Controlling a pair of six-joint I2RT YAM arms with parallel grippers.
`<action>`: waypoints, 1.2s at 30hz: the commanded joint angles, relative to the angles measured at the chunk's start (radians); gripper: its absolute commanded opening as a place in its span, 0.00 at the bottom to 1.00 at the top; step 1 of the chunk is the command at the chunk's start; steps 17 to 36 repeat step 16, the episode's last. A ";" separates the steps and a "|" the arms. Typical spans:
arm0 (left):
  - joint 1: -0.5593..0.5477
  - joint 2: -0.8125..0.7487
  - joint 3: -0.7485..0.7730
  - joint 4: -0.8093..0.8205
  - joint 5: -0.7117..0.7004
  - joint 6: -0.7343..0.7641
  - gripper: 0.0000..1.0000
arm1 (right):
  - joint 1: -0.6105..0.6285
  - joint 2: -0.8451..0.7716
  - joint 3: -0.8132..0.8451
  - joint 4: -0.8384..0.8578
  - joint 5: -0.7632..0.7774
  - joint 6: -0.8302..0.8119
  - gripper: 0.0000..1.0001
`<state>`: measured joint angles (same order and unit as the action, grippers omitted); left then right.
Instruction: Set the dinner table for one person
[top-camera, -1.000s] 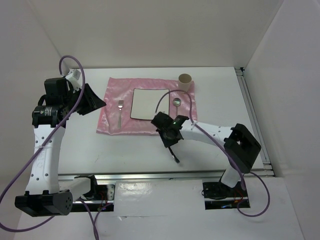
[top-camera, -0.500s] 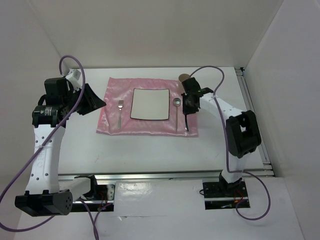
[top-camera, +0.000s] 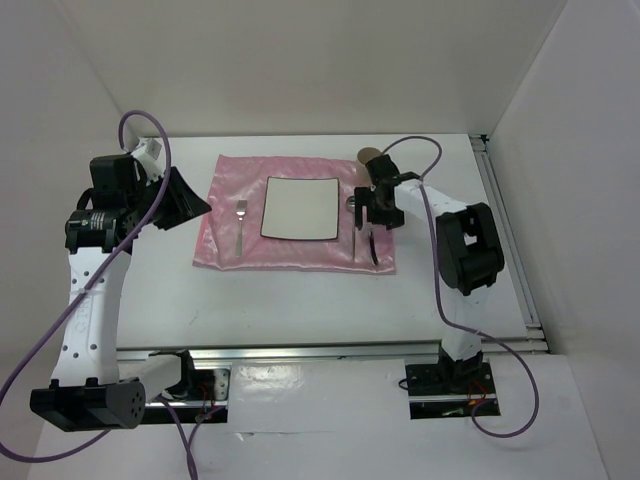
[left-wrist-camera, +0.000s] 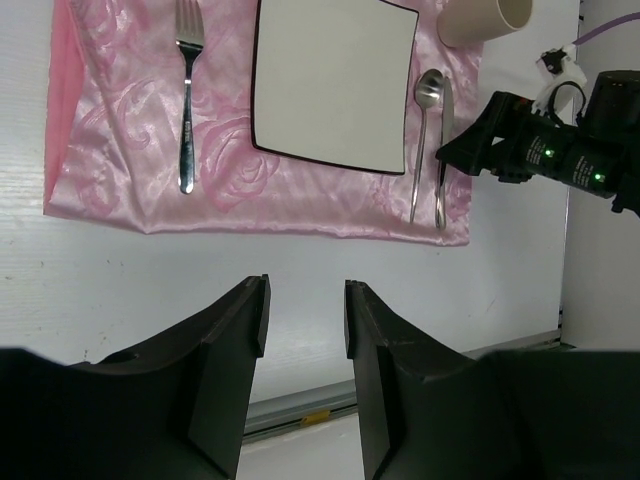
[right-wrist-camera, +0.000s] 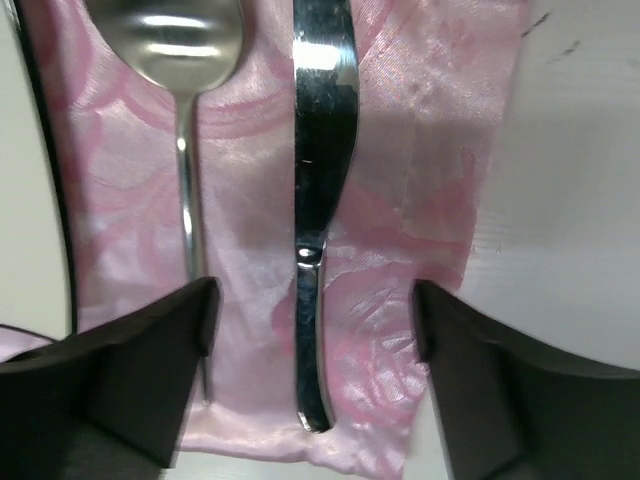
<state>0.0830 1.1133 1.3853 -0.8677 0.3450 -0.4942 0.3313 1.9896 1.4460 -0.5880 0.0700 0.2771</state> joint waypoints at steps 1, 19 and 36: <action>0.004 -0.001 0.021 0.018 -0.006 0.031 0.52 | -0.014 -0.165 0.060 -0.030 0.039 0.014 0.99; 0.004 0.037 0.012 0.036 -0.006 0.031 0.52 | -0.377 -0.782 -0.242 -0.118 0.126 0.122 1.00; 0.004 0.037 0.012 0.036 -0.006 0.031 0.52 | -0.377 -0.782 -0.242 -0.118 0.126 0.122 1.00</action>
